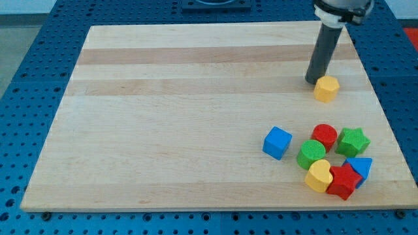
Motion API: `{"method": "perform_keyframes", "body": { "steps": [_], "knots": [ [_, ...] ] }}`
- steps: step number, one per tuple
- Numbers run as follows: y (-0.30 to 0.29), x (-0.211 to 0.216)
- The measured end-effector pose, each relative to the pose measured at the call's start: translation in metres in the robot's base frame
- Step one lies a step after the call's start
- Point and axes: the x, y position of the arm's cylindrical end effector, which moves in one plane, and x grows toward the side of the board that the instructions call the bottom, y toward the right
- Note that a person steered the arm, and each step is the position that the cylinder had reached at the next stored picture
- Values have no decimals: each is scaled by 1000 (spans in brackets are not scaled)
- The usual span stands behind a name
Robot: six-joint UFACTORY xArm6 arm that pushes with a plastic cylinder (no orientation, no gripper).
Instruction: Slide the yellow hexagon to the top of the green star
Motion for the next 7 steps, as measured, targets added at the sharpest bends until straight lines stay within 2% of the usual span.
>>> {"method": "perform_keyframes", "body": {
  "steps": [2,3,4,7],
  "knots": [
    [0,53],
    [-11,16],
    [16,3],
    [27,83]
  ]
}}
